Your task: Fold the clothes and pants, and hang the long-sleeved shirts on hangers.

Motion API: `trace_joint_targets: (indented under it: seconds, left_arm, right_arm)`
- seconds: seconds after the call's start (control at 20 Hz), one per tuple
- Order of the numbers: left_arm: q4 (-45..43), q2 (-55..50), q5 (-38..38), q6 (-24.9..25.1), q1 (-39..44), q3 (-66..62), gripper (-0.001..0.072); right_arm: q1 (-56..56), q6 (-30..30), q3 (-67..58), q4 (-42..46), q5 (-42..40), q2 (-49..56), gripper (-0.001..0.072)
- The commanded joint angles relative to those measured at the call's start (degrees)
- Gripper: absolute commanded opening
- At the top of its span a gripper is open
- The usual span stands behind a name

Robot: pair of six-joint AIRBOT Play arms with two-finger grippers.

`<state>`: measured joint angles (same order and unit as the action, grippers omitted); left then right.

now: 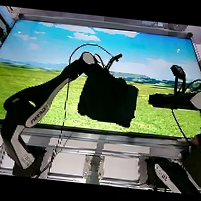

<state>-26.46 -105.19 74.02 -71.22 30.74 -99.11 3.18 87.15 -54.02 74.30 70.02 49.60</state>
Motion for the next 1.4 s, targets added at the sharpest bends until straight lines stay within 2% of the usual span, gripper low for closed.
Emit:
trace_joint_targets:
  seconds: [0.0, 0.05, 0.25, 0.4, 0.5, 0.75, 0.8, 0.85, 0.9, 0.95, 1.0, 1.15, 1.25, 1.35]
  left_arm:
    - [-0.8, 0.6, 2.1, 1.3, -3.5, 0.0, 0.0483]
    - [-5.5, 1.5, 2.3, -0.8, -4.9, 0.0, 0.0483]
    - [-38.9, 6.9, 9.2, -10.4, -8.5, 0.0, 0.0484]
    - [-58.6, 10.4, 15.1, -12.3, -9.3, 1.2, 0.0484]
    - [-62.9, 13.8, 14.0, -12.7, -10.3, 5.5, 0.0484]
    - [-62.9, 22.8, 6.7, -12.9, -13.5, 22.4, 0.0485]
    - [-62.9, 24.1, 5.9, -12.9, -14.1, 25.3, 0.0485]
    - [-62.9, 25.0, 5.6, -12.9, -14.5, 27.7, 0.0484]
    - [-62.9, 25.5, 5.4, -12.9, -14.7, 29.8, 0.0484]
    - [-62.9, 25.8, 5.4, -12.9, -14.7, 31.5, 0.0484]
    - [-62.9, 25.9, 5.4, -12.9, -14.7, 33.0, 0.0485]
    - [-62.9, 25.9, 5.5, -14.0, -14.7, 35.4, 0.0485]
    - [-62.9, 26.3, 5.5, -15.0, -14.7, 35.7, 0.0484]
    - [-62.9, 27.1, 5.5, -15.0, -14.7, 35.7, 0.0484]
  right_arm:
    - [0.1, -1.4, 0.2, 0.9, -1.8, 1.3, 0.0585]
    - [0.1, -1.7, 0.2, 0.6, -2.3, 2.9, 0.0624]
    - [0.1, -7.0, 0.1, -6.1, -5.5, 14.8, 0.0630]
    - [0.1, -12.1, -0.3, -13.6, -7.3, 26.0, 0.0631]
    - [0.1, -14.1, -0.8, -17.2, -7.9, 31.9, 0.0632]
    - [0.1, -18.2, -0.9, -25.2, -8.6, 38.3, 0.0622]
    - [0.1, -19.3, -0.9, -26.7, -8.6, 38.5, 0.0569]
    - [0.1, -19.4, -0.9, -27.3, -8.6, 38.5, 0.0410]
    - [0.1, -19.9, -0.9, -27.6, -8.5, 38.5, 0.0213]
    - [0.1, -21.1, -0.9, -27.6, -8.0, 38.5, 0.0068]
    - [0.0, -21.8, -0.9, -27.5, -7.3, 38.5, 0.0022]
    - [-2.8, -20.9, -2.0, -24.4, -4.7, 37.7, 0.0022]
    - [-7.4, -16.3, -5.3, -16.6, -0.8, 36.1, 0.0022]
    - [-14.1, -11.9, -8.7, -4.9, 3.1, 32.9, 0.0021]
